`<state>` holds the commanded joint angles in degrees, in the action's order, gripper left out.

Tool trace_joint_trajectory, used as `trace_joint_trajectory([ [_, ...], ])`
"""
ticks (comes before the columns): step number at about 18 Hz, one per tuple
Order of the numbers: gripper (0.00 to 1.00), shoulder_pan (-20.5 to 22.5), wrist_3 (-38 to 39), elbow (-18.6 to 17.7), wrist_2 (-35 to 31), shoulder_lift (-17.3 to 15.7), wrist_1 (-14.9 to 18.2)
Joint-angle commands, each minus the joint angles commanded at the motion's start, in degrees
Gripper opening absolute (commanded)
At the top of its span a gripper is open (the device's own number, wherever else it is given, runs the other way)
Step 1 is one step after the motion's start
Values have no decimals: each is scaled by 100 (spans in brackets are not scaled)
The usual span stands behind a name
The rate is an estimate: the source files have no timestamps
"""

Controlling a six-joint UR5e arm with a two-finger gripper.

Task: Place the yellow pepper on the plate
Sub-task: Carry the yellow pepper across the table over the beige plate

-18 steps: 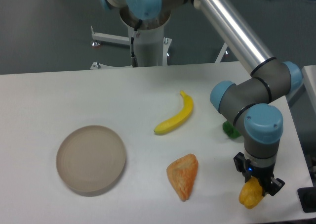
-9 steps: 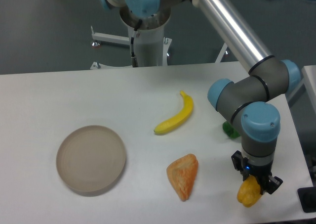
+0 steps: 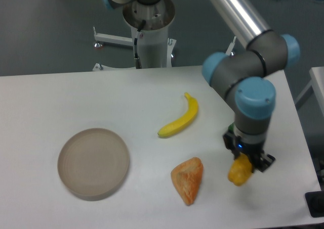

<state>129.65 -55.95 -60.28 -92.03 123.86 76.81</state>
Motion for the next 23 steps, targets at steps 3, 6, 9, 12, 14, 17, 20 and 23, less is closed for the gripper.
trace_joint_trajectory([
  [3,48,-448,1803,-212,195,-283,-17],
  [6,48,-817,2544,-457,195,-388,-26],
  [9,48,-1274,2957,-800,212,-468,-43],
  [12,48,-1994,3826,-906,160,-363,-52],
  [14,48,-2233,4083,-1002,177,-318,-52],
  [17,48,-2506,4127,-1196,133,-266,-87],
  [20,48,-2673,4136,-1258,133,-169,-105],
  [23,49,-2708,4127,-1249,133,-12,-175],
])
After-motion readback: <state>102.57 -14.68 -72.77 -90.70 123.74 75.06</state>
